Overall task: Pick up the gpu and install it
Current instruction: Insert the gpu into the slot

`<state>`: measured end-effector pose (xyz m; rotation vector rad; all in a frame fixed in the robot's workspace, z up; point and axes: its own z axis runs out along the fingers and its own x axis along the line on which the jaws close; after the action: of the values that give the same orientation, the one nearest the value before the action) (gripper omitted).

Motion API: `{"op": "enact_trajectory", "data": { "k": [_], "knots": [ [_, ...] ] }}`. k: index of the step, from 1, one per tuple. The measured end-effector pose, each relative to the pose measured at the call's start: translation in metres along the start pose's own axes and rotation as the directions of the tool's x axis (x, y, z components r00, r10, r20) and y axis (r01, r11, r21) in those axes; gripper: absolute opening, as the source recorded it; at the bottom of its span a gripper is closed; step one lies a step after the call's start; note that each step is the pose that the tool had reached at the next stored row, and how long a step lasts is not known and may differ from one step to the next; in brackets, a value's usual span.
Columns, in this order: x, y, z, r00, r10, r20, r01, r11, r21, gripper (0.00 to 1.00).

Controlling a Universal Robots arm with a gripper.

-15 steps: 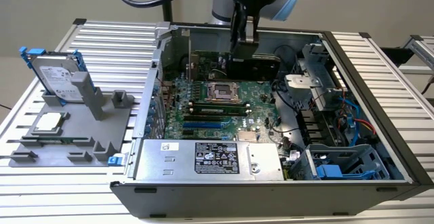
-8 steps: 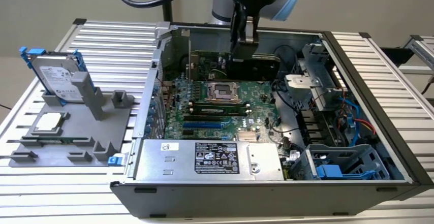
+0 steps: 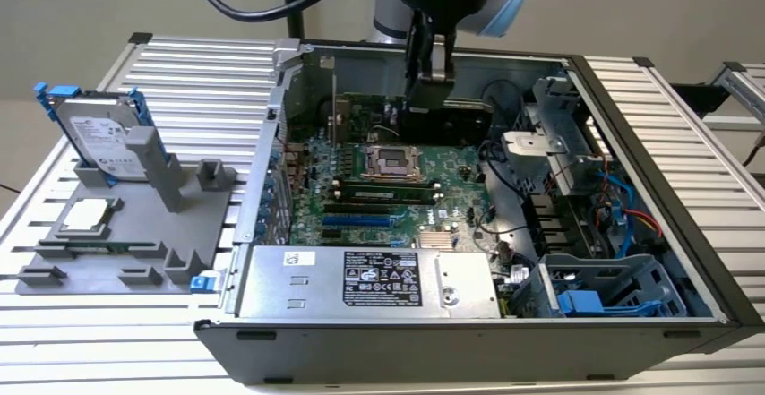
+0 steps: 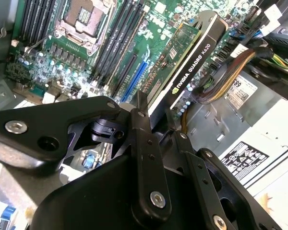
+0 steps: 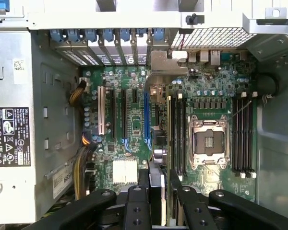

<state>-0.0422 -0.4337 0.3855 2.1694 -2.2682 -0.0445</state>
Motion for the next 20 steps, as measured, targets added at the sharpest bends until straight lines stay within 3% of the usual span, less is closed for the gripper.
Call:
{"op": "enact_trajectory", "data": {
  "k": [20],
  "knots": [
    [0.0001, -0.0003, 0.0144, 0.9998, 0.018, -0.0003, -0.018, 0.9998, 0.0004, 0.00]
  ]
}}
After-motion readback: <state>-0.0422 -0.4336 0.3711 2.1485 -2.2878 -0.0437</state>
